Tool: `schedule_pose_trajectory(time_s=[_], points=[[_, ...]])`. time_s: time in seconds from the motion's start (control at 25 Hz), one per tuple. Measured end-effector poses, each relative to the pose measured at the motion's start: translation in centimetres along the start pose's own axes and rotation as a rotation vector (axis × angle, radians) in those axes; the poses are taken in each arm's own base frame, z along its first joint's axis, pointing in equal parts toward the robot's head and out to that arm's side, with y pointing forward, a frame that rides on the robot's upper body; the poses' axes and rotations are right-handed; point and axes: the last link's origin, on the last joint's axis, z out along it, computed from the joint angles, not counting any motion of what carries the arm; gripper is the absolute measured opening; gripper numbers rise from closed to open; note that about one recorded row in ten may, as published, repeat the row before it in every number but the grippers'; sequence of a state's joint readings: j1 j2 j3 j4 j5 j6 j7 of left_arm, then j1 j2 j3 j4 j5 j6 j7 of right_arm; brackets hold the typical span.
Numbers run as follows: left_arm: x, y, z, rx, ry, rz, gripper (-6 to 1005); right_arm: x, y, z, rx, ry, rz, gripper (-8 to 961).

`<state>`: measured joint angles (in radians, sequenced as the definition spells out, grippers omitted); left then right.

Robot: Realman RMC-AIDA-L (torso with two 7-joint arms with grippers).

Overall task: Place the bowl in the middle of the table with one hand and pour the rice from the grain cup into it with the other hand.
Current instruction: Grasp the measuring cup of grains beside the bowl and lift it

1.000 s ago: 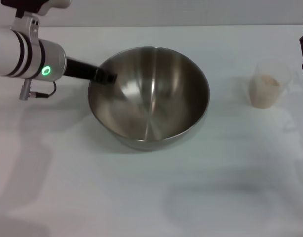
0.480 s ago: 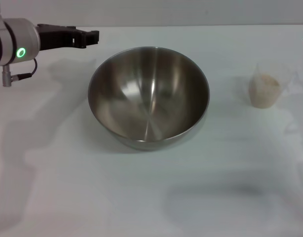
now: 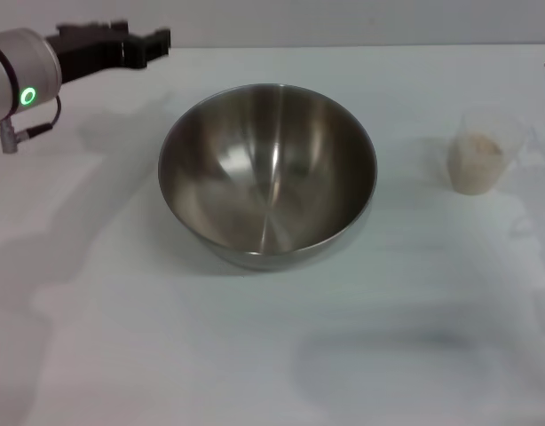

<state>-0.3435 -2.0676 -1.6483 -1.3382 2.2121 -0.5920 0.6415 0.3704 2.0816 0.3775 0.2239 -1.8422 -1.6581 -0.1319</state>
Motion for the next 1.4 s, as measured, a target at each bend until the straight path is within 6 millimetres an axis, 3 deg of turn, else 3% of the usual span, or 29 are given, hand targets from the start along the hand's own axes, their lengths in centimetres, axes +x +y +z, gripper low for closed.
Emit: schedule_pose_trajectory(time_s=[0.16,0.56,0.88,0.96,1.2,1.4], points=[[0.3,0.7,0.0,0.136,0.187,0.241,591,0.1,-0.1,0.0,0.000,0.003,-0.007,456],[1.1,0.6,-0.1,0.325,0.381,0.341,591,0.1,-0.2,-0.1,0.002,0.004,-0.008,455],[1.3,1.0,-1.6,0.502,0.615,0.524,591,0.0,-0.1,0.0,0.000,0.001,-0.007,455],[1.2,0.9,-1.9,0.510,0.664,0.508,591,0.0,-0.1,0.0,0.000,0.001,-0.007,454],[0.7,0.5,-2.4,0.391,0.757,0.186,591,0.0,0.0,0.3,-0.003,-0.005,-0.005,454],[0.2,1.2,-3.5,0.135,0.926,-0.105,591,-0.1,0.1,0.5,-0.007,-0.009,-0.003,454]])
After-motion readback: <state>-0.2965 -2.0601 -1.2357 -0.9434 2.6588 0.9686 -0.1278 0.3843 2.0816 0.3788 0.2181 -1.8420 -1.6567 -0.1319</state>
